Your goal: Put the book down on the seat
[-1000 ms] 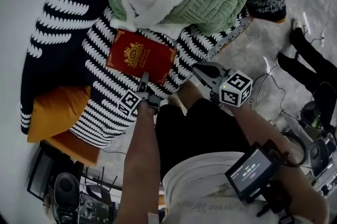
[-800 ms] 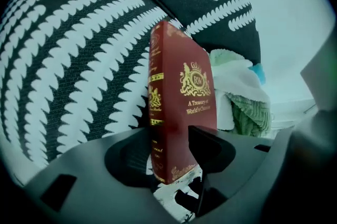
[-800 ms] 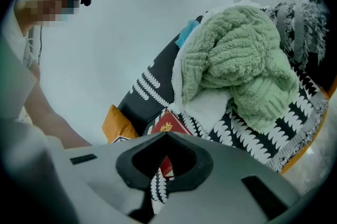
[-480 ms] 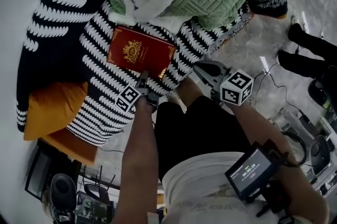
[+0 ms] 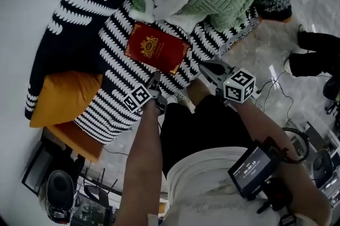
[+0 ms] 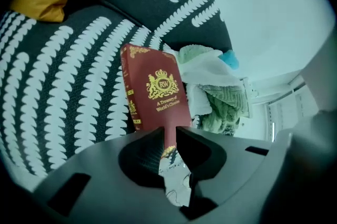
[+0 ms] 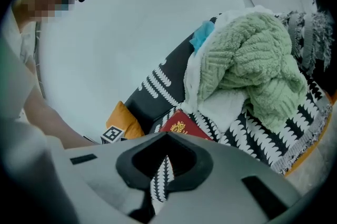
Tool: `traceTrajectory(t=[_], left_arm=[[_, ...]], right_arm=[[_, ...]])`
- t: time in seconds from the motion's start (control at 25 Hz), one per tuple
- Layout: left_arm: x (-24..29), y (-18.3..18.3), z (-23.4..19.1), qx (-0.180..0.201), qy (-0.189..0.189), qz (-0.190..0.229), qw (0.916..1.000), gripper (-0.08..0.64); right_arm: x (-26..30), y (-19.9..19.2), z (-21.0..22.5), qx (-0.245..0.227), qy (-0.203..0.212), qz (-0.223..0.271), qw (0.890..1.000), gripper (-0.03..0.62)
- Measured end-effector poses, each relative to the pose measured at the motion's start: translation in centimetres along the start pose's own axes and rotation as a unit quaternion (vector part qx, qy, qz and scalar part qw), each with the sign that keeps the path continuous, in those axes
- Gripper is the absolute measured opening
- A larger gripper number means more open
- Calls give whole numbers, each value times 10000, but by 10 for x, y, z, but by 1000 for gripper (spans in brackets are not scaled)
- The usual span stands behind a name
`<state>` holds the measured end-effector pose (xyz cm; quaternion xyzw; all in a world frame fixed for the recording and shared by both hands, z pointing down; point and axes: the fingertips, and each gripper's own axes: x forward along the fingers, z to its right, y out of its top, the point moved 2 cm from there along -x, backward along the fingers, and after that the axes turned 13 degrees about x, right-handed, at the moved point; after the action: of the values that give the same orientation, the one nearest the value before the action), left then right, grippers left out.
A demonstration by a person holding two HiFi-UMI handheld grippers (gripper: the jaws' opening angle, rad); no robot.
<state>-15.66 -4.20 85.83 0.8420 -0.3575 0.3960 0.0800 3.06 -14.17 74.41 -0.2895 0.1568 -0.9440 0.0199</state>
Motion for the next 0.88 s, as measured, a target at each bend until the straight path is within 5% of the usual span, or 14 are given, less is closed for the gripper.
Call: traceTrajectory(t=[0.2, 0.56, 0.88], left_arm=[[-30, -7, 24, 726, -52, -332, 9968, 18], [-107, -43, 67, 2027, -187, -912, 9748, 12], [-158, -67, 97, 2725, -365, -769, 9584, 12]], right_arm=[[-7, 6, -22, -171, 91, 95, 9998, 14], [-52, 5, -68, -499, -1, 245, 9985, 14], [-74, -2, -111, -914, 145, 284, 9953, 14]])
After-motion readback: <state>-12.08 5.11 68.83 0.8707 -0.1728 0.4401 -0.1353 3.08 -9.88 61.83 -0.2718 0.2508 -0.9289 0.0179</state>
